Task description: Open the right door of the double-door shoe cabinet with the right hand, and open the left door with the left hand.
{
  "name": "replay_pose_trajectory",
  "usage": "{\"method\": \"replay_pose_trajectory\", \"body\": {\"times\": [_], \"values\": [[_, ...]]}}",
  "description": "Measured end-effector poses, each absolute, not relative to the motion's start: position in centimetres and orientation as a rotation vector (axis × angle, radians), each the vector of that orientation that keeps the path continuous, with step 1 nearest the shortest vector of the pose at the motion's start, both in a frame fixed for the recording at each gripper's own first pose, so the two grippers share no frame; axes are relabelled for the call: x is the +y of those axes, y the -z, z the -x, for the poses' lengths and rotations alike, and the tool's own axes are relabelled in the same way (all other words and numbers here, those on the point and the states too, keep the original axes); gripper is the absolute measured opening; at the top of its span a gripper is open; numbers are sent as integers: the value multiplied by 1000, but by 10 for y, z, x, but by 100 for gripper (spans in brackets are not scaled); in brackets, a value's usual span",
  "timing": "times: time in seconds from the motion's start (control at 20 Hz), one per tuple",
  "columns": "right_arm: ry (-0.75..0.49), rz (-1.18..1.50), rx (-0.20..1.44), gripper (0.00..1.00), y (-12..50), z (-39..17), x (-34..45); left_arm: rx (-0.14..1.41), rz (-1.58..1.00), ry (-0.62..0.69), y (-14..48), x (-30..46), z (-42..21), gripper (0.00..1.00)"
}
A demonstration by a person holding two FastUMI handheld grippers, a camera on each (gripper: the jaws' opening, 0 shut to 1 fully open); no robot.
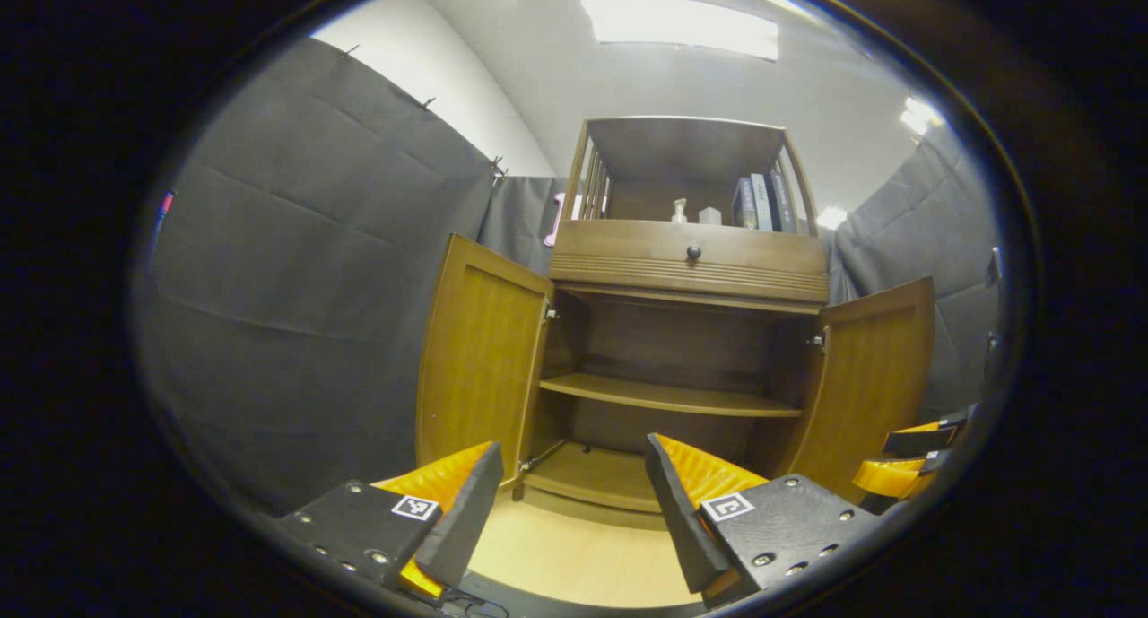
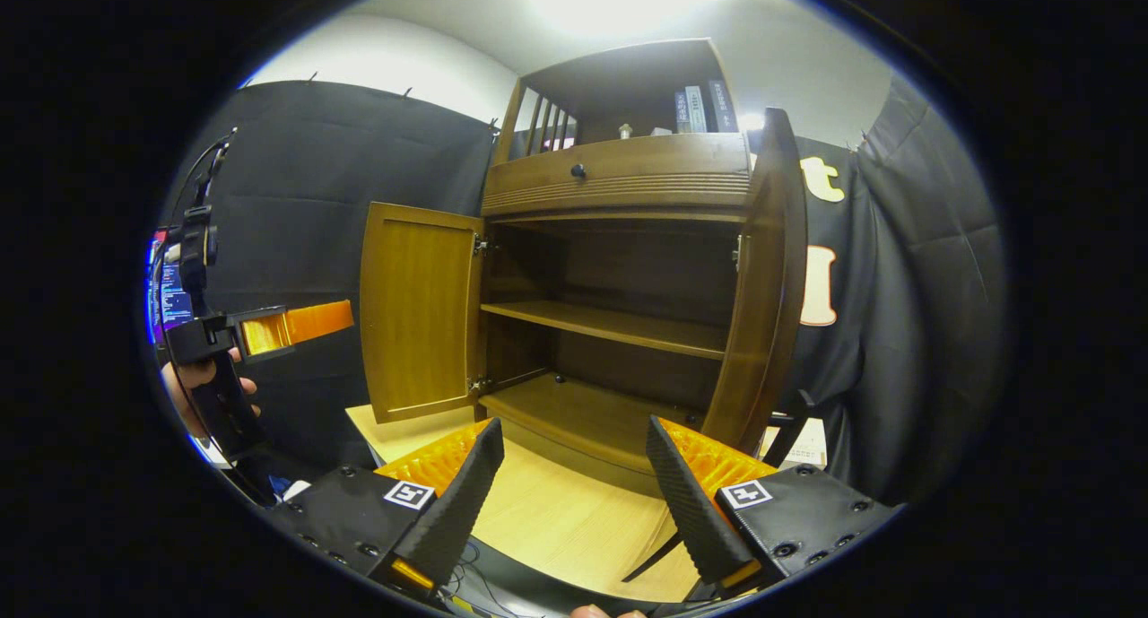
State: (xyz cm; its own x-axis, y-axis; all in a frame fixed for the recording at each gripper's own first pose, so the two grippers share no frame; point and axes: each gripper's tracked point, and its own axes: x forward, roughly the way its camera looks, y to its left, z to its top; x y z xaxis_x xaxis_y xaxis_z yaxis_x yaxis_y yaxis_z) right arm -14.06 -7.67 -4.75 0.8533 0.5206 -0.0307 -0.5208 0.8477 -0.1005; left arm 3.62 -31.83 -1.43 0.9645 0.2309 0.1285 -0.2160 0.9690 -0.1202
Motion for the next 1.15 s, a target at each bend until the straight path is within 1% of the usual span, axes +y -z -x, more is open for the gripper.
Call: {"method": "replay_pose_trajectory", "body": {"times": [0.05, 0.1, 0.15, 0.25, 0.3, 0.6, 0.7, 0.85, 0.95, 1.0, 1.1, 1.15], "values": [[-538, 113, -25, 97, 40, 140, -79, -137, 118, -218, 16, -324, -38, 87], [-523, 113, -54, 100, 32, 137, -83, -129, 124, -213, 16, -327, -38, 87], [-515, 107, -64, 97, 28, 137, -84, -127, 129, -213, 17, -329, -37, 87], [-539, 80, -55, 97, 29, 139, -78, -114, 185, -195, 23, -339, -41, 87], [-548, 73, -45, 100, 32, 140, -78, -103, 193, -173, 26, -351, -45, 87], [-564, 68, 11, 100, 43, 138, -85, -136, 27, -166, 12, -377, -38, 87], [-571, 58, 18, 100, 46, 140, -86, -128, 21, -158, 15, -385, -34, 87], [-597, 66, 32, 100, 52, 143, -83, -83, -11, -181, 31, -383, -25, 87], [-609, 77, 21, 100, 51, 146, -84, -57, -29, -197, 40, -385, -22, 87], [-613, 86, 5, 97, 47, 147, -85, -49, -31, -200, 41, -386, -22, 87], [-618, 97, -26, 97, 41, 150, -88, -48, -26, -196, 38, -390, -22, 87], [-623, 96, -29, 100, 42, 150, -87, -52, -24, -191, 36, -392, -24, 87]]}}
